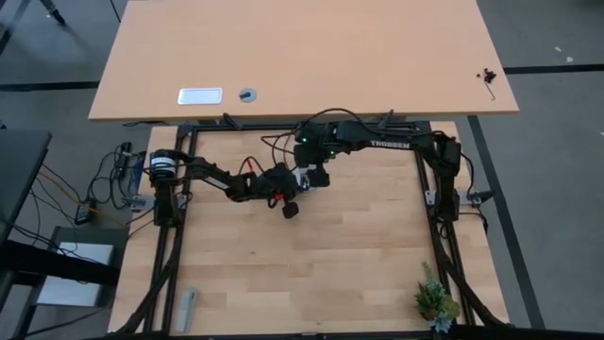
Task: Screw lightbulb
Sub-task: Remove the lightbulb from the lamp
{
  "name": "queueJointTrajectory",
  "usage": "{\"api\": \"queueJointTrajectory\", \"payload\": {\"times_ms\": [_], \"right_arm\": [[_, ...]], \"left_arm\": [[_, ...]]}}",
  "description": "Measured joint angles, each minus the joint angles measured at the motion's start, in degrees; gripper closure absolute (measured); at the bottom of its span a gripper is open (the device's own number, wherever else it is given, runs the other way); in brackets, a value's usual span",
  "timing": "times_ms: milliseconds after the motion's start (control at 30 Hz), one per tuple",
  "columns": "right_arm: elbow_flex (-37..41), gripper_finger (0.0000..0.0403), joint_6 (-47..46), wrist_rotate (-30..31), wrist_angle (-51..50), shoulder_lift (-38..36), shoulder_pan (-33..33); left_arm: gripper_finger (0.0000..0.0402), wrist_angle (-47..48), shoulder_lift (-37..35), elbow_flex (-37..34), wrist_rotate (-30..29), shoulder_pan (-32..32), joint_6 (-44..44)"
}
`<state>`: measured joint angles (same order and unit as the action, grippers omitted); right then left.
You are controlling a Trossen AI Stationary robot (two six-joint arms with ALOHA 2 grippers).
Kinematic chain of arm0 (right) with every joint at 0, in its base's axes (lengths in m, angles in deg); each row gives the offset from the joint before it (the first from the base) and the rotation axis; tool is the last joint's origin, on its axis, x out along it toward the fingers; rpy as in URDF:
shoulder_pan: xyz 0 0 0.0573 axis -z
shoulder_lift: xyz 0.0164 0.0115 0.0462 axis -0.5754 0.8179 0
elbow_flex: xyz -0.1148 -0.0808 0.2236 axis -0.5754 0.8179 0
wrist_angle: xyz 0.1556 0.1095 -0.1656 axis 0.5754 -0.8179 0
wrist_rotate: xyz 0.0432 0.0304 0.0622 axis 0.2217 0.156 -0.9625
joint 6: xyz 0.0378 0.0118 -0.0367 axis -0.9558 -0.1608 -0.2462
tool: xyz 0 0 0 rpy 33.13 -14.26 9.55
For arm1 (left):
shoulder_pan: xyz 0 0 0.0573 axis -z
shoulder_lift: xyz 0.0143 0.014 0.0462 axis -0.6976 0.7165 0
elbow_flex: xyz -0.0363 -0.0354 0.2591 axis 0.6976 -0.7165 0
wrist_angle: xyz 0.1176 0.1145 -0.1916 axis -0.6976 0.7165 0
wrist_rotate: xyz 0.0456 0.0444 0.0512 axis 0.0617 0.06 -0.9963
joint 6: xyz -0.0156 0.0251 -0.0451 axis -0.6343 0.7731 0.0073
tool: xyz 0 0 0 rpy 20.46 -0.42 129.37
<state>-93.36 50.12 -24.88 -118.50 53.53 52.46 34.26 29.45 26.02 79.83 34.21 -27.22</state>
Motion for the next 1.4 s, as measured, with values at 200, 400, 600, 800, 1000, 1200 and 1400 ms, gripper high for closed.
{"api": "queueJointTrajectory", "payload": {"times_ms": [200,400,600,800,1000,1200,1400], "right_arm": [[-0.90,0.0091,-3.87,0.95,-0.84,-0.39,-0.96],[-5.70,0.0089,-18.54,6.78,-2.67,-1.33,-2.51],[-6.14,0.0091,-34.26,8.39,-5.30,-1.09,-2.94],[-2.56,0.0087,-36.66,9.01,-2.69,-0.92,-3.00],[-1.15,0.0095,-33.17,8.01,-2.34,-0.81,-2.77],[-1.13,0.0119,-18.62,5.62,-0.38,-0.81,-2.05],[-1.13,0.0126,-8.78,2.28,0.20,-0.81,-1.71]], "left_arm": [[0.0396,-0.01,0.00,0.00,0.10,-0.02,0.04],[0.0396,0.08,0.00,0.00,0.25,-0.04,0.07],[0.0396,-0.01,0.00,0.00,0.27,-0.03,-0.07],[0.0396,0.01,0.00,0.00,0.28,-0.02,-0.16],[0.0396,-0.03,0.00,0.00,0.32,-0.02,-0.28],[0.0396,-0.01,0.00,0.00,0.32,-0.02,-0.09],[0.0396,0.01,0.00,0.00,0.34,-0.02,-0.04]]}}
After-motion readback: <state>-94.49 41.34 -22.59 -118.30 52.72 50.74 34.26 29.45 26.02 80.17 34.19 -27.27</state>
